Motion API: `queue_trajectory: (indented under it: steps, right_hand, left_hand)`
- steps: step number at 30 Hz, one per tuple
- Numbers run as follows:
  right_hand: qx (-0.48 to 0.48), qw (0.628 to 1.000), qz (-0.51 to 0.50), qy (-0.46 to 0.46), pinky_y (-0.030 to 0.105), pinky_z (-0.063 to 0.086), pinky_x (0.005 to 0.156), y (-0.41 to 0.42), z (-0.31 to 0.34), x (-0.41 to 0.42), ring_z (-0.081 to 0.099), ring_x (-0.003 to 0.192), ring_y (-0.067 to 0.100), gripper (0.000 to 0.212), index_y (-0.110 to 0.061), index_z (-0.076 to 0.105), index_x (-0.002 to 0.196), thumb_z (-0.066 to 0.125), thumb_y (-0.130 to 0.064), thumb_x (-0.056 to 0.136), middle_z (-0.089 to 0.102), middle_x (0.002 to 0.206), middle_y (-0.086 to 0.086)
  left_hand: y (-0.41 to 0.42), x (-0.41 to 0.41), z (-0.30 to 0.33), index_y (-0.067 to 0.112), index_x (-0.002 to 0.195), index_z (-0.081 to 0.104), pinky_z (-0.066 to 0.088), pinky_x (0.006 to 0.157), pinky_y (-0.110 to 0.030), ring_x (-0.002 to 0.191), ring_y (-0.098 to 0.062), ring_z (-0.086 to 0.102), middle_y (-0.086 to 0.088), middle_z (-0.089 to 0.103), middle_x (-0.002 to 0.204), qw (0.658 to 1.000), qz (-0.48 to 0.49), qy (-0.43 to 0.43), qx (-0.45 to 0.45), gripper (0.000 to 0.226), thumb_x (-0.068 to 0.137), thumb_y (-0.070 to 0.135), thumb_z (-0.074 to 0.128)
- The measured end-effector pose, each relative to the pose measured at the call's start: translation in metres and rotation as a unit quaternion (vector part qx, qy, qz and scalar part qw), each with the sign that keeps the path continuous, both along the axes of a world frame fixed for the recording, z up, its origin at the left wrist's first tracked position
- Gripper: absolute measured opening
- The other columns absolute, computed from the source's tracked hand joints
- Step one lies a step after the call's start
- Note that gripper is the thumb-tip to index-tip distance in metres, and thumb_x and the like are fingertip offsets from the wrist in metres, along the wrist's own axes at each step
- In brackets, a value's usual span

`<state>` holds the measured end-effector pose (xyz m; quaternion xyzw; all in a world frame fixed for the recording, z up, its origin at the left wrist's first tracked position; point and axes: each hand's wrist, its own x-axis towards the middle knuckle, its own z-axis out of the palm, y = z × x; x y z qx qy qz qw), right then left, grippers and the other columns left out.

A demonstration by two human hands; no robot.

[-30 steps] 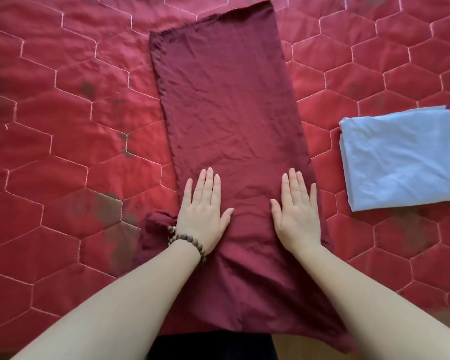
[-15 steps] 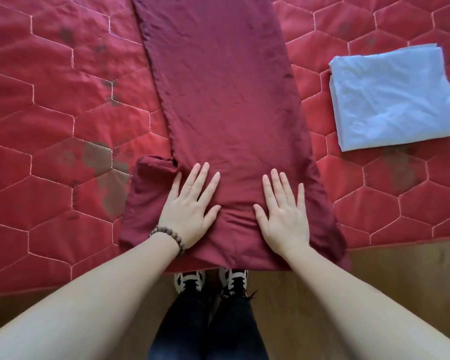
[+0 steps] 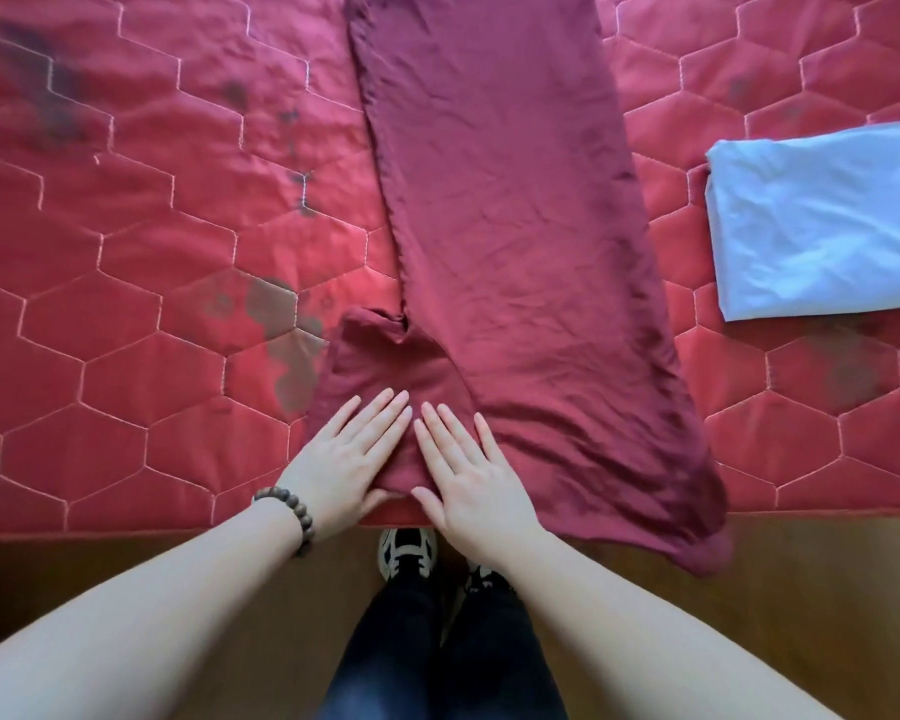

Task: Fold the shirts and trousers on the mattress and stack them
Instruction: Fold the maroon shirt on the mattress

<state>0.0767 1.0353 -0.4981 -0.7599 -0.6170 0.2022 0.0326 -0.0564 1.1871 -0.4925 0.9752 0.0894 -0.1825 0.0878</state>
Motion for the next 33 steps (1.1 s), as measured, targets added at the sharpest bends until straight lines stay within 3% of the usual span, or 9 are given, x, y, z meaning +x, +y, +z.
queue_trajectory:
  steps: [5, 12, 16, 22, 26, 28, 30, 31, 33]
  right_hand:
    - [-0.055, 0.998, 0.01, -0.022, 0.048, 0.007, 0.119, -0.003, -0.013, -0.003, 0.002, 0.149, 0.018, 0.079, -0.011, 0.016, 0.152, 0.034, -0.061, 0.094, 0.009, 0.161, 0.006]
    - [-0.061, 0.998, 0.009, -0.016, 0.049, 0.006, 0.119, -0.002, -0.012, -0.005, 0.001, 0.149, 0.019, 0.086, -0.009, 0.014, 0.153, 0.034, -0.066, 0.091, 0.007, 0.161, 0.007]
    - [-0.077, 0.997, 0.014, -0.013, 0.049, 0.004, 0.119, 0.0, -0.011, -0.006, -0.003, 0.149, 0.019, 0.084, -0.01, 0.011, 0.153, 0.03, -0.064, 0.093, 0.003, 0.162, 0.007]
    - [-0.062, 0.998, 0.004, 0.009, 0.05, 0.004, 0.12, 0.002, -0.003, -0.007, -0.001, 0.149, 0.02, 0.086, -0.01, 0.011, 0.153, 0.039, -0.062, 0.09, 0.001, 0.161, 0.006]
    - [0.0, 0.991, -0.103, 0.091, 0.048, 0.009, 0.12, 0.011, 0.013, -0.019, 0.019, 0.147, 0.021, 0.076, -0.009, 0.033, 0.148, 0.062, -0.038, 0.084, 0.028, 0.157, 0.006]
    - [0.033, 0.959, -0.208, 0.187, 0.042, 0.02, 0.119, 0.019, 0.023, -0.02, 0.041, 0.136, 0.018, 0.055, -0.013, 0.046, 0.141, 0.06, -0.026, 0.089, 0.052, 0.141, 0.004]
    - [0.077, 0.898, -0.322, 0.289, 0.032, 0.045, 0.09, 0.028, 0.037, -0.007, 0.061, 0.093, 0.011, 0.021, -0.022, 0.063, 0.112, 0.056, -0.022, 0.092, 0.069, 0.098, -0.004]
    - [0.098, 0.869, -0.358, 0.326, 0.027, 0.044, 0.071, 0.033, 0.042, 0.005, 0.056, 0.071, 0.006, 0.01, -0.024, 0.063, 0.094, 0.054, -0.021, 0.093, 0.064, 0.076, -0.009]
    - [0.127, 0.823, -0.415, 0.366, 0.02, 0.038, 0.057, 0.04, 0.046, 0.036, 0.045, 0.059, 0.0, 0.017, -0.019, 0.06, 0.08, 0.052, -0.019, 0.095, 0.055, 0.065, -0.012]
  left_hand:
    - [0.01, 0.0, -0.002, 0.0, 0.138, 0.047, 0.041, 0.105, -0.049, 0.134, -0.031, 0.043, -0.016, 0.043, 0.145, 0.997, -0.029, -0.078, -0.002, 0.057, 0.084, 0.007, 0.029]
    - [0.026, -0.016, -0.003, 0.009, 0.151, 0.023, 0.016, 0.118, -0.045, 0.147, -0.026, 0.013, -0.01, 0.016, 0.159, 0.997, -0.059, -0.013, -0.038, 0.086, 0.072, 0.028, 0.049]
    - [0.028, -0.013, -0.001, 0.007, 0.145, 0.037, 0.029, 0.112, -0.05, 0.14, -0.029, 0.032, -0.013, 0.033, 0.152, 0.997, -0.072, -0.02, -0.012, 0.085, 0.065, 0.006, 0.067]
    - [0.036, -0.001, 0.012, 0.006, 0.122, 0.065, 0.052, 0.094, -0.046, 0.12, -0.03, 0.058, -0.014, 0.06, 0.13, 0.993, -0.076, -0.089, -0.027, 0.057, 0.067, -0.011, 0.061]
    - [0.048, 0.043, 0.05, 0.021, 0.105, 0.065, 0.051, 0.075, -0.032, 0.09, -0.024, 0.064, 0.001, 0.069, 0.099, 0.994, -0.062, 0.037, -0.083, 0.026, 0.083, 0.017, 0.053]
    - [0.057, 0.072, 0.072, 0.025, 0.101, 0.067, 0.048, 0.074, -0.028, 0.084, -0.02, 0.062, 0.003, 0.069, 0.09, 0.989, -0.058, 0.05, -0.123, 0.025, 0.081, 0.023, 0.053]
    - [0.069, 0.106, 0.091, 0.02, 0.083, 0.069, 0.045, 0.067, -0.025, 0.07, -0.017, 0.058, 0.004, 0.066, 0.073, 0.981, -0.039, 0.028, -0.19, 0.012, 0.078, 0.023, 0.058]
    - [0.077, 0.126, 0.097, 0.018, 0.073, 0.066, 0.043, 0.063, -0.024, 0.062, -0.015, 0.053, 0.005, 0.06, 0.064, 0.973, -0.012, 0.023, -0.229, 0.011, 0.078, 0.026, 0.061]
    - [0.093, 0.165, 0.102, 0.02, 0.067, 0.066, 0.04, 0.055, -0.02, 0.051, -0.006, 0.048, 0.009, 0.054, 0.053, 0.949, 0.091, 0.05, -0.299, 0.034, 0.082, 0.05, 0.06]
